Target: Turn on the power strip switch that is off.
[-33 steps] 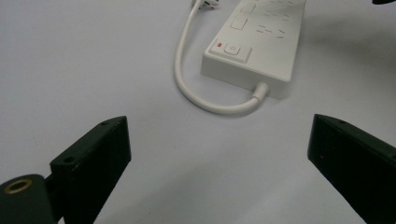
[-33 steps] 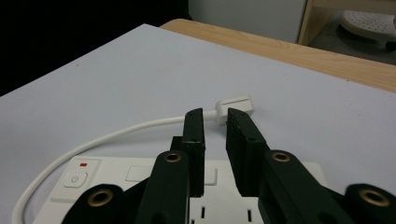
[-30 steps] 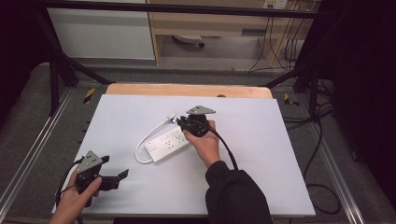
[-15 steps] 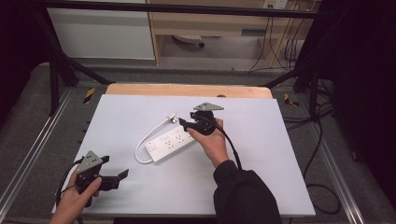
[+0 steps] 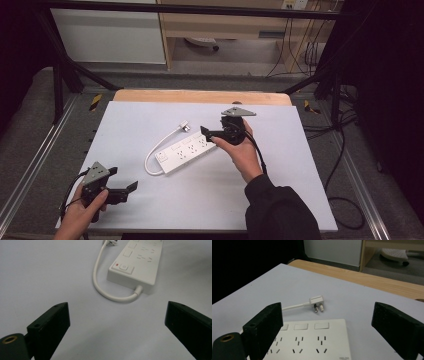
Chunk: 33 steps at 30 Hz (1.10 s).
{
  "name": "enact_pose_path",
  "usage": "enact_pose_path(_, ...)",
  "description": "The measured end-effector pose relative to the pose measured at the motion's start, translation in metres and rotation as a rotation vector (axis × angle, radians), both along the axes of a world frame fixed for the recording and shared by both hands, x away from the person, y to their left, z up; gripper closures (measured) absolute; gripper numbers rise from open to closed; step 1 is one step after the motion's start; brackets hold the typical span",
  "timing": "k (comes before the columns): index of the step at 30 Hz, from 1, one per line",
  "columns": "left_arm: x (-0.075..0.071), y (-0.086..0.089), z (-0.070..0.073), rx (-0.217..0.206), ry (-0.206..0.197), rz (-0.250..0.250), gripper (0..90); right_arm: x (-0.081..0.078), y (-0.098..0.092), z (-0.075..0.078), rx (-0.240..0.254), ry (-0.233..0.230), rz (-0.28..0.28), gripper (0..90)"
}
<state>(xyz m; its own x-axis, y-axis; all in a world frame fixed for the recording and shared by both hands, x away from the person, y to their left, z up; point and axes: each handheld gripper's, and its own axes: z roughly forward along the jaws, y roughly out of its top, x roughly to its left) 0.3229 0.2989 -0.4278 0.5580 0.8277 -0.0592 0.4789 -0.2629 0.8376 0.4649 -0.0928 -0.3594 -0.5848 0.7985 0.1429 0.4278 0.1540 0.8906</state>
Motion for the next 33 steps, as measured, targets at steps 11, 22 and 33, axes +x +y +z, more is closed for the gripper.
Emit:
enact_pose_path(11, 0.001, 0.007, -0.001, -0.030, 0.005, 0.048, 7.0, -0.019, -0.037, 0.006, 0.016, 0.010, -0.023, 6.3)
enact_pose_path(22, -0.001, 0.014, 0.000, -0.052, -0.005, 0.082, 7.2, -0.039, -0.089, 0.002, 0.052, -0.021, -0.097, 5.3)
enact_pose_path(33, -0.002, 0.017, 0.000, -0.060, -0.012, 0.096, 7.2, -0.063, -0.127, -0.009, 0.083, -0.084, -0.140, 3.9)
